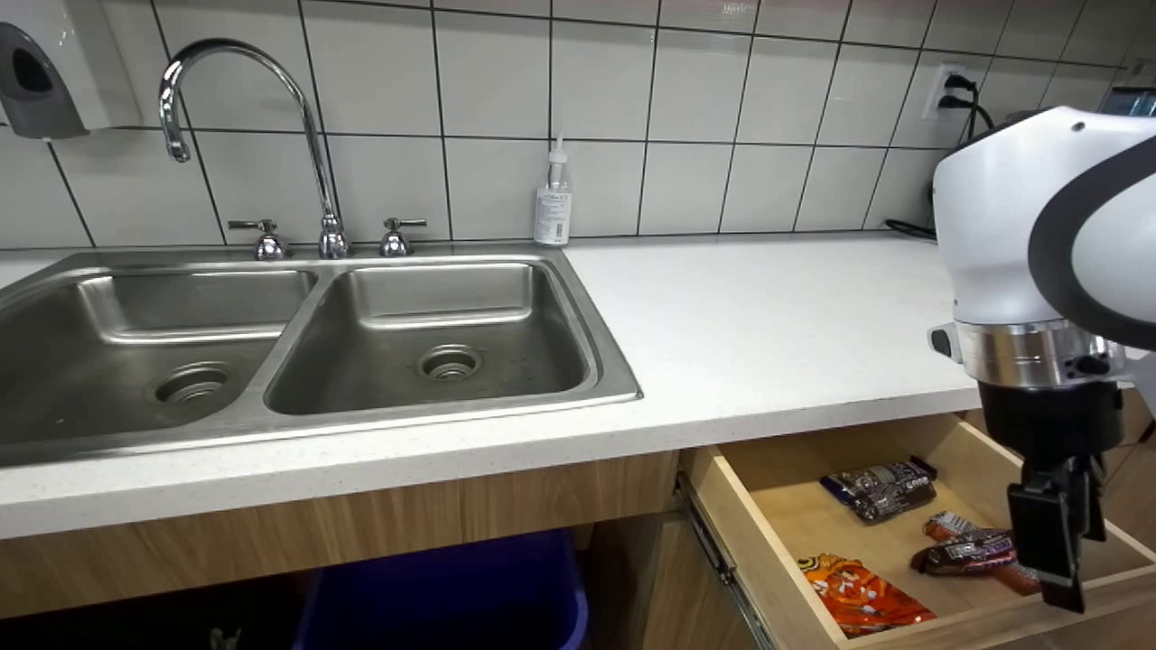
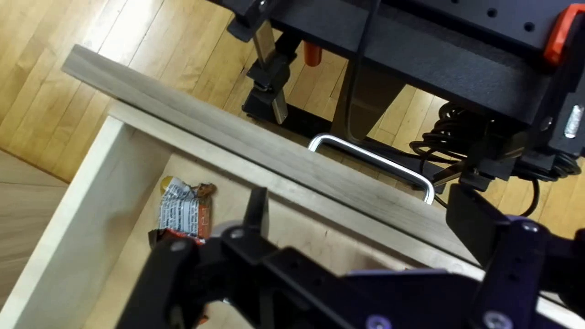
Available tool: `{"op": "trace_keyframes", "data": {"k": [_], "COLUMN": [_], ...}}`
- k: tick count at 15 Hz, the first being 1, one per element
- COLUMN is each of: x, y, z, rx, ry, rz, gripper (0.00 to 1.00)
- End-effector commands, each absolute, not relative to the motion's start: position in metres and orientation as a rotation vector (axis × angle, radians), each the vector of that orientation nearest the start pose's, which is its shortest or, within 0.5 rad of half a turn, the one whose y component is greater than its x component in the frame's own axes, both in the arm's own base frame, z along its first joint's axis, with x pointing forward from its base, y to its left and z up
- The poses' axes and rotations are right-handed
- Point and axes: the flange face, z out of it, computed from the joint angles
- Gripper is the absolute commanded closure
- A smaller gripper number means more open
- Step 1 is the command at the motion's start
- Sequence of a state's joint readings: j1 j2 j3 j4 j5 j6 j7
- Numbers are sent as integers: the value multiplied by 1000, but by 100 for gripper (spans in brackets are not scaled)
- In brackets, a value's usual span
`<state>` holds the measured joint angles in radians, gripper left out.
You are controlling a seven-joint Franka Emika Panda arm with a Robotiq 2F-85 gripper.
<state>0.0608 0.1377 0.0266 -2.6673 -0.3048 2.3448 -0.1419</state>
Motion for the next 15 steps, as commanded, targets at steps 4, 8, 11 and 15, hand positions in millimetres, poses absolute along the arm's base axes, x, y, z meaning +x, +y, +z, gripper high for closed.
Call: {"op": "trace_keyframes", "data": {"k": [4,8,11,15], "x": [334,323,319,315], "y": [38,38,36,31], "z": [168,163,159,154], "rx": [-3110,-3082,-3061,-3043], "ry": [-549,-460,-412,-394], "rz": [823,864,899,933], "gripper": [0,0,0,0]}}
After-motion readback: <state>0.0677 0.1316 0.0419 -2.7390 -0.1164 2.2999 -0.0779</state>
